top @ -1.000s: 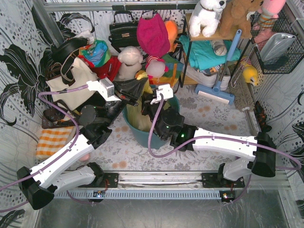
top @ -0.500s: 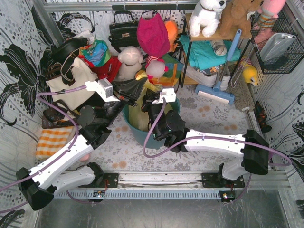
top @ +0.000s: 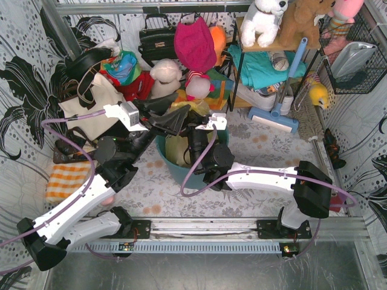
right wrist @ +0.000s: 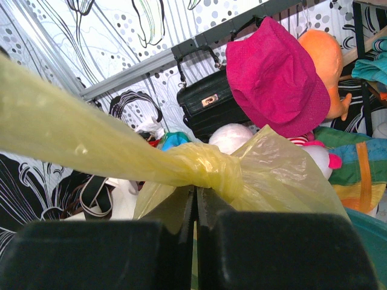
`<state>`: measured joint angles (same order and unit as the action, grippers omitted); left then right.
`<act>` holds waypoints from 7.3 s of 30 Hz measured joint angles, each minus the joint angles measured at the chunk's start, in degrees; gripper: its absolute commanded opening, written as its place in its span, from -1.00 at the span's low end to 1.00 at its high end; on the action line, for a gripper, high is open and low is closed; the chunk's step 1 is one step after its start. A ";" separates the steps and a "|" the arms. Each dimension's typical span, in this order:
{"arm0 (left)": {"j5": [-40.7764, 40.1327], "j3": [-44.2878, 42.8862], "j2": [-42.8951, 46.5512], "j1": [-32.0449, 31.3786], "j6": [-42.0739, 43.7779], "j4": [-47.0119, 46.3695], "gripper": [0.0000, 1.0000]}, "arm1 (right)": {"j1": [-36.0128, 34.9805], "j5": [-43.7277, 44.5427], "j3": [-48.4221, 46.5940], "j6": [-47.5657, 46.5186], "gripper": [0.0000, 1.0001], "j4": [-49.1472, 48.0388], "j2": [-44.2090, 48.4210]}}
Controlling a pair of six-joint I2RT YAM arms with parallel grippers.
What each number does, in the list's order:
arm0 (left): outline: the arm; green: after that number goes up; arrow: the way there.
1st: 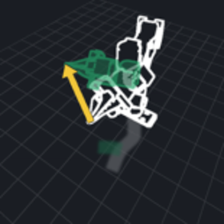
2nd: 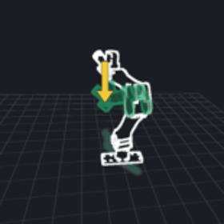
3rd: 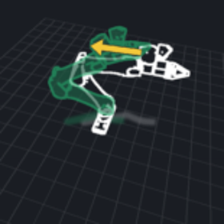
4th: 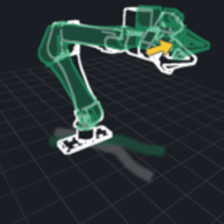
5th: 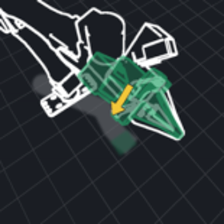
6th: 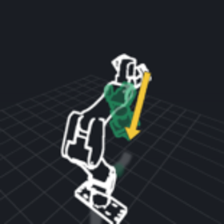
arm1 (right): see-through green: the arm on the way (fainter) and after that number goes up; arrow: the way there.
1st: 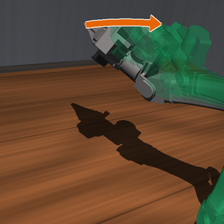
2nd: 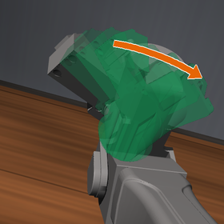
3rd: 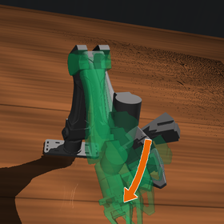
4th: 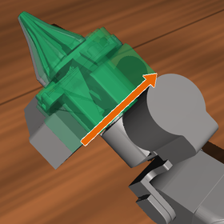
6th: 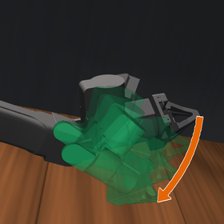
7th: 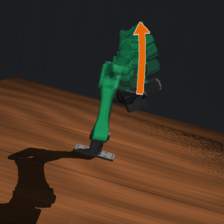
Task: Tie the trash bag
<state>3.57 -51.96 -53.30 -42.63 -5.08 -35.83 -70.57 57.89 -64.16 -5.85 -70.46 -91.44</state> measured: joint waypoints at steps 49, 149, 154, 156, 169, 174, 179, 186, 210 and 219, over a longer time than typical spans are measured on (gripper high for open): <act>-10.97 1.33 9.07 9.05 -0.72 26.29 0.55 | 0.11 -1.29 -2.58 2.21 -1.00 4.72 -1.25; 38.64 4.74 10.80 24.02 -16.83 20.09 -0.02 | 15.37 -66.31 13.84 29.20 -1.00 -17.35 1.18; 29.55 4.76 14.56 24.02 -16.83 21.07 0.05 | 15.37 -66.73 13.84 29.62 -1.00 -19.04 0.96; 25.62 4.87 15.87 24.02 -16.98 21.09 0.11 | 15.37 -66.73 13.92 29.70 -1.00 -19.23 0.94; 25.35 7.02 11.96 24.02 -17.70 19.91 0.31 | 15.37 -66.73 13.94 30.10 -1.00 -19.43 0.94; 31.47 8.00 8.55 24.02 -19.37 16.98 -0.21 | 15.65 -66.01 13.94 30.03 -1.00 -19.41 0.96; 39.43 8.35 6.32 24.04 -22.10 10.93 -0.65 | 15.65 -65.48 13.97 28.63 -1.00 -19.45 0.96; 42.99 8.59 4.52 24.39 -24.55 8.20 -0.76 | 15.65 -65.46 13.99 23.23 -1.00 -19.37 1.18; 38.01 4.85 3.85 14.84 -18.78 19.30 0.06 | 16.41 -72.96 13.44 15.19 -1.00 -21.14 1.70; 28.17 1.22 10.03 14.05 -13.77 29.55 0.13 | 16.04 -74.84 13.27 15.19 -1.00 -21.31 1.49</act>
<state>31.75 -50.74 -43.27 -28.58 -18.85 -6.28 -54.52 -16.95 -50.89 9.34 -91.77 -89.95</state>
